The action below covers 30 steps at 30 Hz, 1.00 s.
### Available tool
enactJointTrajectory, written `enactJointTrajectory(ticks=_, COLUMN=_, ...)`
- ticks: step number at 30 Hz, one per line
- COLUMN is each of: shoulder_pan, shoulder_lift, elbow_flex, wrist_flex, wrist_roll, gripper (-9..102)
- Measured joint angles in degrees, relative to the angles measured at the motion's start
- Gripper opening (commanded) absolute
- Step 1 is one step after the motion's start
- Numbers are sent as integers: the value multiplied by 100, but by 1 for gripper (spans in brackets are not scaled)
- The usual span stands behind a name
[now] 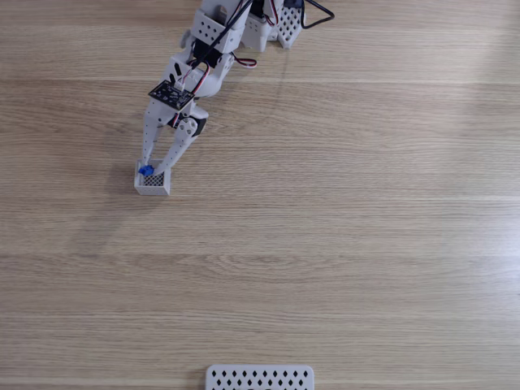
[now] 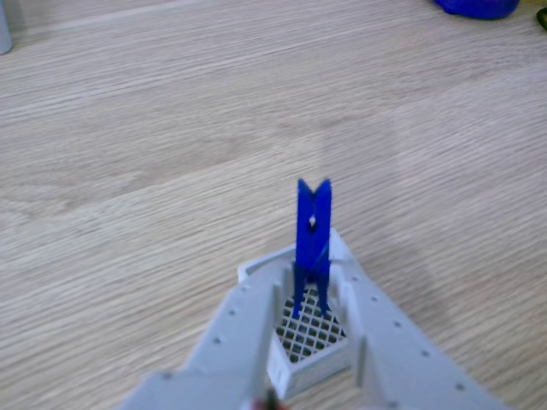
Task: Grasp a peg and put it in the crate.
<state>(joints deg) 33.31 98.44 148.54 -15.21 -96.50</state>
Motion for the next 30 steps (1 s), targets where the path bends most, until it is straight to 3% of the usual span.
enactJointTrajectory(ticks=6, shoulder_pan=97, shoulder_lift=0, elbow_flex=0, wrist_flex=0, wrist_roll=0, gripper=17)
enactJointTrajectory(ticks=9, shoulder_pan=123, shoulder_lift=0, elbow_flex=0, wrist_flex=0, wrist_roll=0, gripper=12)
enactJointTrajectory(ticks=13, shoulder_pan=88, shoulder_lift=0, elbow_flex=0, wrist_flex=0, wrist_roll=0, gripper=-3)
enactJointTrajectory(ticks=18, shoulder_pan=88, shoulder_lift=220, elbow_flex=0, wrist_flex=448, wrist_roll=0, gripper=0)
enactJointTrajectory(ticks=23, shoulder_pan=53, shoulder_lift=1011, elbow_flex=0, wrist_flex=1670, wrist_roll=0, gripper=-1)
enactJointTrajectory(ticks=30, shoulder_pan=-281, shoulder_lift=2769, elbow_flex=0, wrist_flex=4368, wrist_roll=0, gripper=-1)
